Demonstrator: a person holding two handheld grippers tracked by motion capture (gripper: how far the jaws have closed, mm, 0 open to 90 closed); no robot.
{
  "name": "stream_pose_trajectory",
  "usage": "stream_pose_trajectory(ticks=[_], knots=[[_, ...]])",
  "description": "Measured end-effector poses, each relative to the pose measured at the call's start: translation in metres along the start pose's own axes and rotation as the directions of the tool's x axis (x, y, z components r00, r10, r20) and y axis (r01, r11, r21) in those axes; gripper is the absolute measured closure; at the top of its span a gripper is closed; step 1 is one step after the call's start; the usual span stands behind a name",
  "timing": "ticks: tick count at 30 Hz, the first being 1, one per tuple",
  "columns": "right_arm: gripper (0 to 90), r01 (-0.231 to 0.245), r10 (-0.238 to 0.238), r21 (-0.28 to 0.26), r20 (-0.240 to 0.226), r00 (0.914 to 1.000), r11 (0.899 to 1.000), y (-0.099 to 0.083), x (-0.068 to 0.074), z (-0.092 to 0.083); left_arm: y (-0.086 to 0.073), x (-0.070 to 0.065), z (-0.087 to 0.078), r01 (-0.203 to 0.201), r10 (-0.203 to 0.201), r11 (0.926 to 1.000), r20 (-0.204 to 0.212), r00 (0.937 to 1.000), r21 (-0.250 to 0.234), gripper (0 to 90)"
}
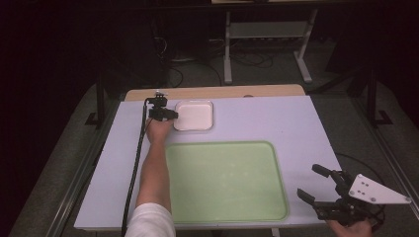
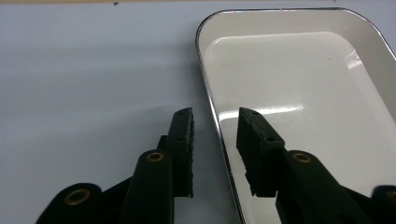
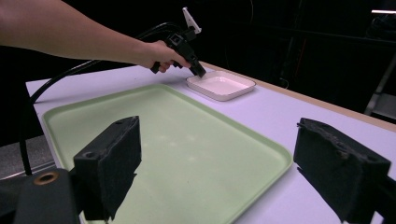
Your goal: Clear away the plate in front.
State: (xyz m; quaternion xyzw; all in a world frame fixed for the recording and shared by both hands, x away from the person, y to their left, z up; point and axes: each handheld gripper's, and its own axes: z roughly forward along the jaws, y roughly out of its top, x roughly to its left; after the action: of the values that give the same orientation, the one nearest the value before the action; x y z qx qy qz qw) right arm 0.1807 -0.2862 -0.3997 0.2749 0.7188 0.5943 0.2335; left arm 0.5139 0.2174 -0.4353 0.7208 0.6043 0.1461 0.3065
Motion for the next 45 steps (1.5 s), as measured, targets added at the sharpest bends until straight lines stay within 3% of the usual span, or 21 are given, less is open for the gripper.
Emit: stream_pose_trajectory(ticks=[3,10,14,20,22,26,30,32,34,40,45], knots=[[14.2,-0.002,0.002,-0.004,0.0,1.0,1.0,0.0,-0.001,-0.001,0.001,0.001,0.002,0.028,-0.028,0.9992,-0.001,0.9996,0.028,70.6],[14.2,-0.015,0.015,-0.025,-0.014,0.9998,1.0,0.002,0.001,-0.001,0.001,-0.002,0.006,0.027,-0.027,0.9983,0.005,0.9996,0.051,77.6],[14.2,-0.016,0.016,-0.027,-0.015,0.9998,0.999,0.002,0.002,-0.001,0.001,-0.004,0.006,0.021,-0.021,0.9985,-0.003,0.9998,0.051,77.6],[14.2,-0.017,0.017,-0.027,-0.019,0.9997,0.999,0.002,0.002,-0.001,0.003,-0.007,0.007,0.058,-0.057,0.997,-0.018,0.9982,0.052,83.0],[14.2,-0.016,0.016,-0.028,-0.019,0.9997,0.999,0.002,0.002,-0.001,0.003,-0.004,0.006,0.121,-0.121,0.991,-0.006,0.9926,0.057,84.6],[14.2,-0.017,0.017,-0.022,-0.02,0.9997,1.0,0.001,0.002,-0.001,0.002,-0.004,0.006,0.144,-0.143,0.9885,-0.014,0.9896,0.047,86.3],[14.2,-0.018,0.017,-0.024,-0.017,0.9997,1.0,0.001,0.002,-0.002,0.001,-0.001,0.005,0.23,-0.231,0.9729,0.022,0.9728,0.018,88.6],[14.2,-0.02,0.02,-0.026,-0.017,0.9997,0.999,0.0,0.001,-0.002,0.003,-0.001,0.003,0.252,-0.252,0.9677,0.032,0.9672,0.002,88.7],[14.2,-0.022,0.022,-0.026,-0.018,0.9996,0.999,0.0,0.001,-0.002,0.003,-0.002,0.002,0.248,-0.248,0.9687,0.029,0.9683,0.001,88.7],[14.2,-0.026,0.025,-0.025,-0.019,0.9995,0.999,0.0,0.001,-0.002,0.001,-0.002,-0.001,0.266,-0.265,0.9639,0.031,0.9636,-0.016,88.7],[14.2,-0.025,0.024,-0.024,-0.02,0.9995,0.999,-0.001,0.001,-0.001,0.002,-0.002,-0.006,0.309,-0.305,0.95,0.065,0.95,-0.048,88.7]])
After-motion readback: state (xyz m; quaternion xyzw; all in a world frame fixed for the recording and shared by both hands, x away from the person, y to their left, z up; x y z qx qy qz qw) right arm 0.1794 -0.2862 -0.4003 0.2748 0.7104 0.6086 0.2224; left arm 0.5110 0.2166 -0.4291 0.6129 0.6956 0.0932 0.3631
